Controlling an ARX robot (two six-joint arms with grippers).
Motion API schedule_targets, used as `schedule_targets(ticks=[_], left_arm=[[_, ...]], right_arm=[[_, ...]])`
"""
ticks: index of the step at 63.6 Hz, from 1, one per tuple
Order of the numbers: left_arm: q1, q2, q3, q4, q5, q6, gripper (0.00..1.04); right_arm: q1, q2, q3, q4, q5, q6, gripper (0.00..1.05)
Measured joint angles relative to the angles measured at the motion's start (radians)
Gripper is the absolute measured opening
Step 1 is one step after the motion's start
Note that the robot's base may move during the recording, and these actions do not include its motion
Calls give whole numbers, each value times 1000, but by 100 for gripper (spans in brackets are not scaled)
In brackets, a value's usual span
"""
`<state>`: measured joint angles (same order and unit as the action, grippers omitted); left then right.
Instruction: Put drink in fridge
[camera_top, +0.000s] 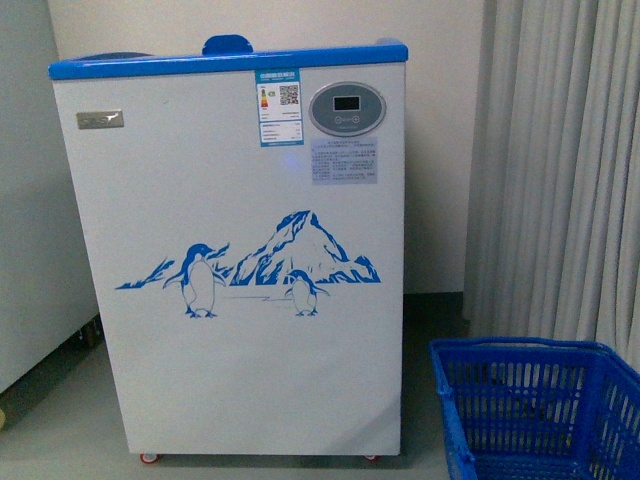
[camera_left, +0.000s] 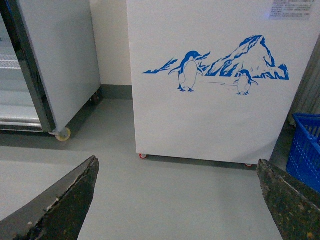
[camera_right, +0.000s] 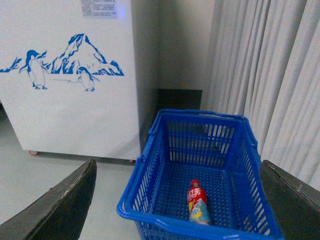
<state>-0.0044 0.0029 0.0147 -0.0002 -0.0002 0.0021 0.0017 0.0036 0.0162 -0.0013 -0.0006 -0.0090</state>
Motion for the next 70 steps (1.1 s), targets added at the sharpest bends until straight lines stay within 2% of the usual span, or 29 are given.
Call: schedule_targets(ticks=[54, 57, 60, 63, 70], left_arm=[[0, 0, 0, 0, 0, 0, 97], [0, 1, 0, 0, 0, 0, 97], [0, 0, 0, 0, 0, 0, 97], [0, 0, 0, 0, 1, 0, 97], [0, 0, 0, 0, 0, 0, 97]], right_arm=[[0, 0, 0, 0, 2, 0, 97], [-1, 34, 16, -56, 35, 23, 97], [-33, 163, 99, -227, 50, 51, 97], [-93, 318, 147, -287, 42, 49, 97], [-235, 684, 191, -160, -3, 0, 97]])
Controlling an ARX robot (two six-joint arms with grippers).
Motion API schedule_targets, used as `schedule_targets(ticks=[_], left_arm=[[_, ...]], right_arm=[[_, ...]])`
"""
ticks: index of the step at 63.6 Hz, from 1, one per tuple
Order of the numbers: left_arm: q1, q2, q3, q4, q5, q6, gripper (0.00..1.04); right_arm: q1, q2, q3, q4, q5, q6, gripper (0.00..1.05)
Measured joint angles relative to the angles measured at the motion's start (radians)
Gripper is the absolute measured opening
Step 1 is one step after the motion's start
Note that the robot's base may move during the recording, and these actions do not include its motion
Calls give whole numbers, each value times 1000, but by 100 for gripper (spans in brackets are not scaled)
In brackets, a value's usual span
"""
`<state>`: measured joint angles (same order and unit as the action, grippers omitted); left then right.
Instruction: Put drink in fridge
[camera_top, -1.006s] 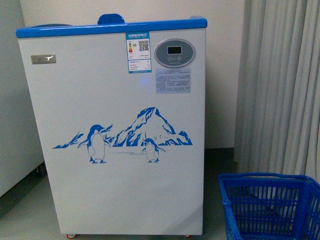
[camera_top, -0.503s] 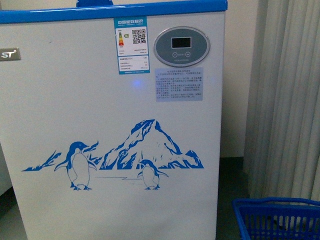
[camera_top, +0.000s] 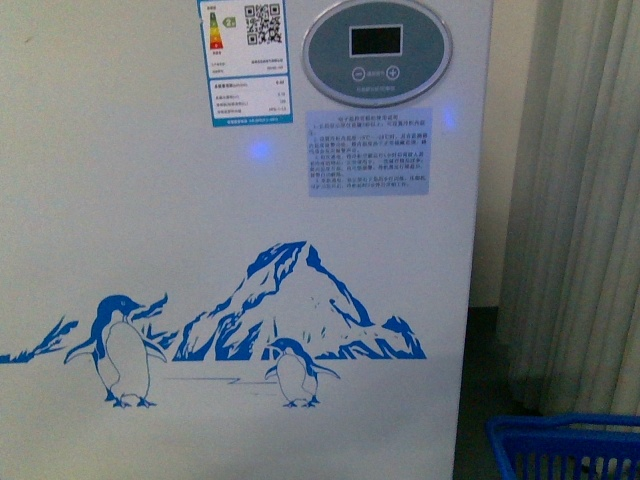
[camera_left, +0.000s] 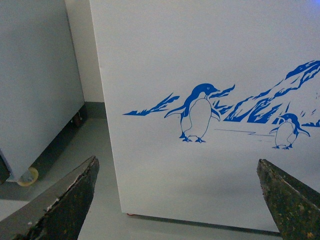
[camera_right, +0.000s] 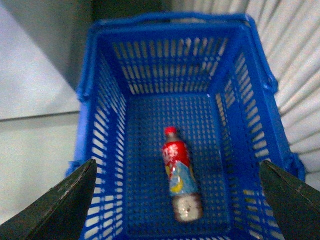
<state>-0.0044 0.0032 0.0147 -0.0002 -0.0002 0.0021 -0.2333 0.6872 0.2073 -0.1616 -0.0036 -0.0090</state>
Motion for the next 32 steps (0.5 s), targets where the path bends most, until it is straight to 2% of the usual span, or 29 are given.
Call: schedule_targets(ticks=[6, 15, 24, 32], left_arm=[[0, 0, 0, 0, 0, 0, 97], [0, 0, 0, 0, 0, 0, 97], [0, 0, 0, 0, 0, 0, 97], [0, 0, 0, 0, 0, 0, 97]], right_arm=[[-94, 370, 56, 226, -3, -77, 97], [-146, 869, 150, 556, -9, -175, 97], [-143, 1250, 265, 711, -22, -219, 97], [-121, 1513, 362, 777, -23, -224, 97]])
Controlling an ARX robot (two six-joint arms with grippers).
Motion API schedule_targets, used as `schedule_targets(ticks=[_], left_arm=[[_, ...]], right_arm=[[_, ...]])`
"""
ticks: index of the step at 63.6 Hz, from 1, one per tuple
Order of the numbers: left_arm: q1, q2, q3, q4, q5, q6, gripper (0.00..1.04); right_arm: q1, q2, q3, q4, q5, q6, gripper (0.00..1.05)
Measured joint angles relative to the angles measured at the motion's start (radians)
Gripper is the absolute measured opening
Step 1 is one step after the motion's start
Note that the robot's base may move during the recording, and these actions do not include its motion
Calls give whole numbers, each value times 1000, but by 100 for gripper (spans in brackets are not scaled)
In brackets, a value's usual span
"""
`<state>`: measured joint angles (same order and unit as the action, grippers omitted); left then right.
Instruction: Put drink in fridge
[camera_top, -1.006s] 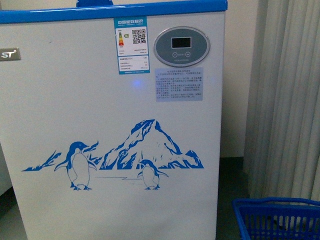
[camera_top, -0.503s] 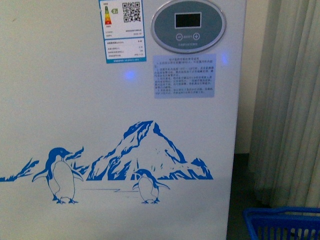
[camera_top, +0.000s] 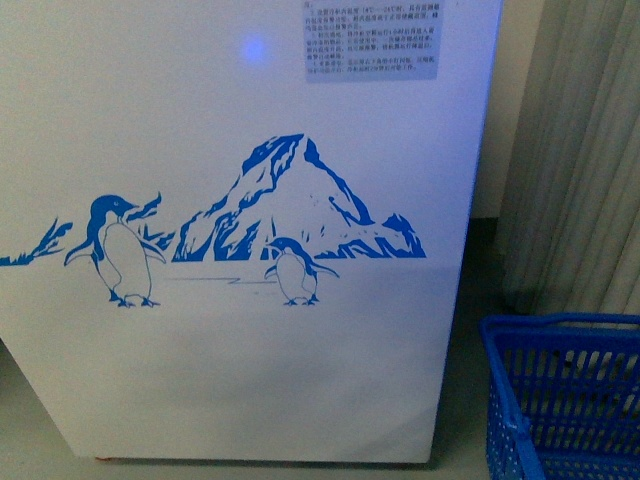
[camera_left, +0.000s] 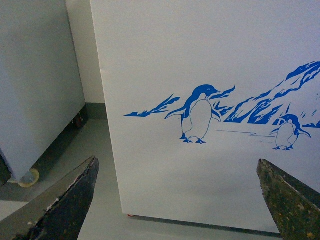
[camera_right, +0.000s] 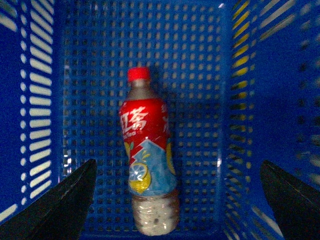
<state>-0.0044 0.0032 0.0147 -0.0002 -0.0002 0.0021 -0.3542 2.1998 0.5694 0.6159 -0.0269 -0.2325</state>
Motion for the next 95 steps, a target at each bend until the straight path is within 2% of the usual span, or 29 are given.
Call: schedule_targets(ticks=[26, 43, 51, 59, 64, 75, 95], left_arm=[[0, 0, 0, 0, 0, 0, 97], [0, 0, 0, 0, 0, 0, 97], [0, 0, 0, 0, 0, 0, 97], [0, 0, 0, 0, 0, 0, 97], [0, 0, 0, 0, 0, 0, 97], [0, 0, 0, 0, 0, 0, 97], [0, 0, 0, 0, 0, 0, 97]], right_arm=[[82, 584, 346, 39, 61, -1, 97], [81, 753, 510, -53, 85, -5, 97], [79, 734, 492, -83, 79, 8, 73], [73, 613, 397, -69, 70, 38, 49], [72, 460, 309, -68, 45, 60, 40], [78, 63, 177, -135, -10, 114, 37], [100, -839, 126, -470, -107, 241, 36]])
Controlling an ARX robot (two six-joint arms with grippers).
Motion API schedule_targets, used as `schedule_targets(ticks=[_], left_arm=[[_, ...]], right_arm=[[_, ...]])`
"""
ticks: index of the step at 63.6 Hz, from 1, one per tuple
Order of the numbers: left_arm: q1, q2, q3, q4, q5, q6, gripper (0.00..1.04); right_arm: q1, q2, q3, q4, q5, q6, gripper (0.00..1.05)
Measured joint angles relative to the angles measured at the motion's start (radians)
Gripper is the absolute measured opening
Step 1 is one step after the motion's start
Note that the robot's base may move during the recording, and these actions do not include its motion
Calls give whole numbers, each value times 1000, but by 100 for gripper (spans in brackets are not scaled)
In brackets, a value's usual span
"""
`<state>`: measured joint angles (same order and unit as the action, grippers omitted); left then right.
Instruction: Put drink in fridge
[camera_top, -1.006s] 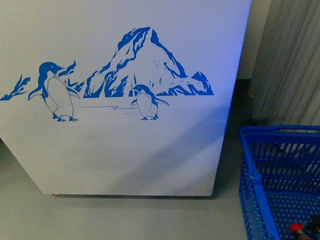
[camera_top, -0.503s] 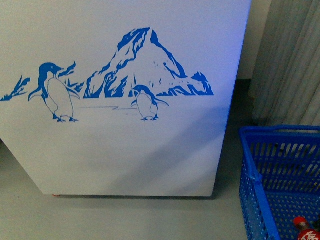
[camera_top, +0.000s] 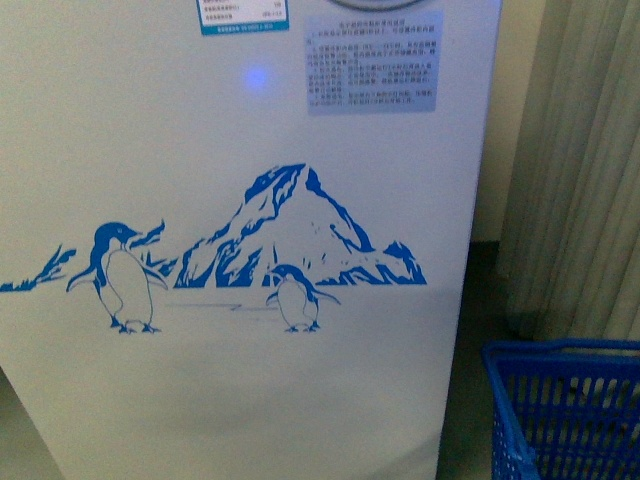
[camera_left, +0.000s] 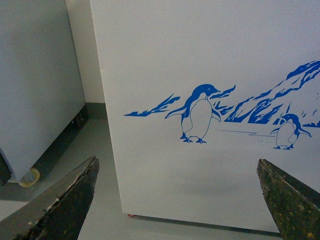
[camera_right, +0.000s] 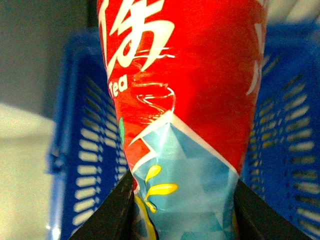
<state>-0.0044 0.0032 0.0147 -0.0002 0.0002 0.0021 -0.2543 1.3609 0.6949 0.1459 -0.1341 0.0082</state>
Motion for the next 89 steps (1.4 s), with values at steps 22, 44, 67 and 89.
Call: schedule_targets(ticks=[22, 44, 67, 89], left_arm=[[0, 0, 0, 0, 0, 0, 97], [0, 0, 0, 0, 0, 0, 97], [0, 0, 0, 0, 0, 0, 97], [0, 0, 0, 0, 0, 0, 97]], right_arm=[[-134, -758, 16, -235, -149, 140, 36], [-208, -961, -233, -213, -231, 215, 36], [-1, -1019, -233, -232, -86, 214, 36], [34, -1017, -233, -240, -63, 212, 36]])
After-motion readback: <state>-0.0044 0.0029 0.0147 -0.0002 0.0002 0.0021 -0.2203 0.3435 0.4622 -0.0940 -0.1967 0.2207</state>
